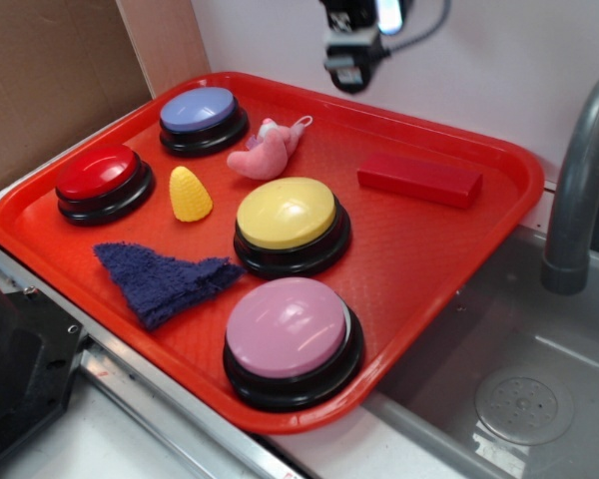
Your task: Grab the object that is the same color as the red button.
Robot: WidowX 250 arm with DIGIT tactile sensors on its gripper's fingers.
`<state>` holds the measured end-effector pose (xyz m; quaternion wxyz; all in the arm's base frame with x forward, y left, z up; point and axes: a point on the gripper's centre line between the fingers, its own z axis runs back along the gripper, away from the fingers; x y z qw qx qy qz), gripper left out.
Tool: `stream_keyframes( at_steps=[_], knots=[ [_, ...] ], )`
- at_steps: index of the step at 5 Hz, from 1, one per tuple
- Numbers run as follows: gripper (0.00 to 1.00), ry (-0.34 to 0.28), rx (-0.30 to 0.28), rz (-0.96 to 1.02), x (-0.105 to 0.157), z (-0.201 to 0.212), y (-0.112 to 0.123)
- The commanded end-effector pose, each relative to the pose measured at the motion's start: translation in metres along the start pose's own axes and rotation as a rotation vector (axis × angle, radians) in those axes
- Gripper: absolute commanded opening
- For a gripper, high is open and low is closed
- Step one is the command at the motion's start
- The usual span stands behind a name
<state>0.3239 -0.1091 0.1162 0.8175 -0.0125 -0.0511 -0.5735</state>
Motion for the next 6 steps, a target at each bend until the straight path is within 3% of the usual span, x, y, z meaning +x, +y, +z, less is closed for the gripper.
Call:
stream_keyframes(
  at_steps=[1, 3, 5, 6],
  knots=[
    [1.00, 0.046, 0.079, 0.049, 0.013, -0.035, -0.009],
    [1.00, 0.127, 0.018, 0.035, 0.005, -0.072, -0.015],
    [1.00, 0.150, -0.009, 0.052, -0.001, -0.092, -0.010],
    [0.00, 0.140, -0.020, 0.072, -0.004, -0.097, -0.011]
  ],
)
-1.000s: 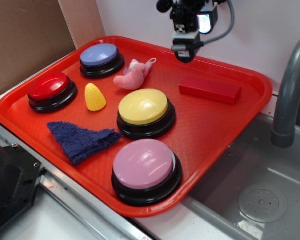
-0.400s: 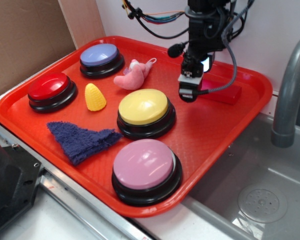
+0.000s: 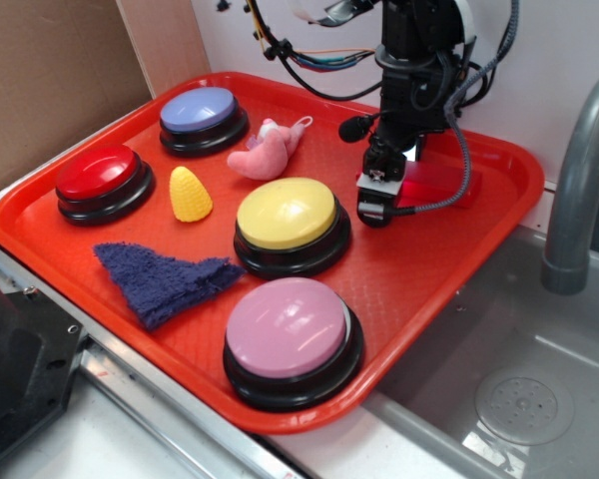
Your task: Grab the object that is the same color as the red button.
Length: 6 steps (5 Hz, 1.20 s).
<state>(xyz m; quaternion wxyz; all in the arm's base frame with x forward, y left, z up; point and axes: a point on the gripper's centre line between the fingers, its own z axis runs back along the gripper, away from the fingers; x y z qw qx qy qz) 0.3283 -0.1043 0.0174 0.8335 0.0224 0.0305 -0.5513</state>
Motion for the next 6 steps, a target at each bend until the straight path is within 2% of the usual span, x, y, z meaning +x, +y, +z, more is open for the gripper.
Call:
stream_keyframes(
  at_steps=[1, 2, 3, 4, 5, 6],
  knots=[
    [0.00, -0.072, 0.012, 0.040, -0.001, 0.013, -0.016],
    [0.00, -0.062, 0.032, 0.099, -0.011, 0.038, -0.014],
    [0.00, 0.021, -0.034, 0.314, -0.018, 0.078, -0.013],
    [0.00, -0.005, -0.007, 0.544, -0.025, 0.127, -0.028],
    [0.00, 0.047, 0.099, 0.804, -0.048, 0.161, -0.049],
    [0.00, 0.044, 0.133, 1.059, -0.080, 0.190, -0.067]
  ],
)
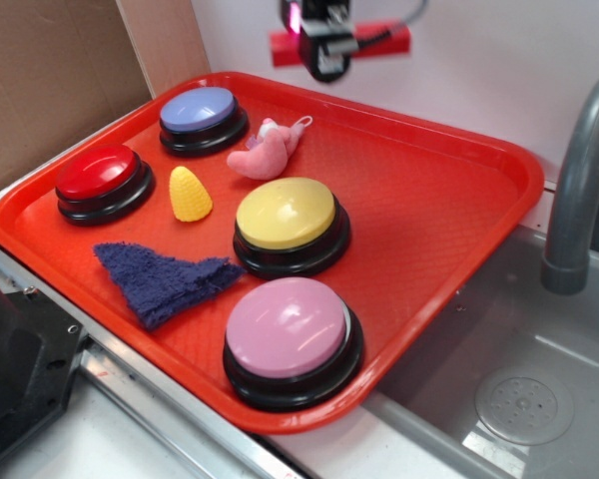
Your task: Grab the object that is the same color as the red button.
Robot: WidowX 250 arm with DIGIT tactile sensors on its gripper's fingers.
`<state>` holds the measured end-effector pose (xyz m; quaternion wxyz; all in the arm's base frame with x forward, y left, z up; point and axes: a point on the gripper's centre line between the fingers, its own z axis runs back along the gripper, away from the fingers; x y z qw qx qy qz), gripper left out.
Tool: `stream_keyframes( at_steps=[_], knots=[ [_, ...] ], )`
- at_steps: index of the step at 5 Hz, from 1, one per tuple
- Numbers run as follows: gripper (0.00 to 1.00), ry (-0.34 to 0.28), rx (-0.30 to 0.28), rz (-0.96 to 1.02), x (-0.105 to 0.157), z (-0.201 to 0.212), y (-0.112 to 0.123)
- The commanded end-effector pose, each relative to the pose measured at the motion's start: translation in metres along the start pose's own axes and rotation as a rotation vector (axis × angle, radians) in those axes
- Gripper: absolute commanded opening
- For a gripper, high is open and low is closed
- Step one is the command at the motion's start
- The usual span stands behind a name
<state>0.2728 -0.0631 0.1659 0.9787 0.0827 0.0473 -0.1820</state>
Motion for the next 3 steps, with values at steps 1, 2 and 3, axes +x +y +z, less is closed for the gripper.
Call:
stream_keyframes(
  at_steps=[1, 2, 3],
  knots=[
    [0.00, -0.063, 0.032, 0.477, -0.057, 0.062, -0.004],
    [0.00, -0.093, 0.019, 0.545, -0.070, 0.074, 0.004],
    [0.00, -0.182, 0.072, 0.497, -0.073, 0.076, 0.011]
  ],
)
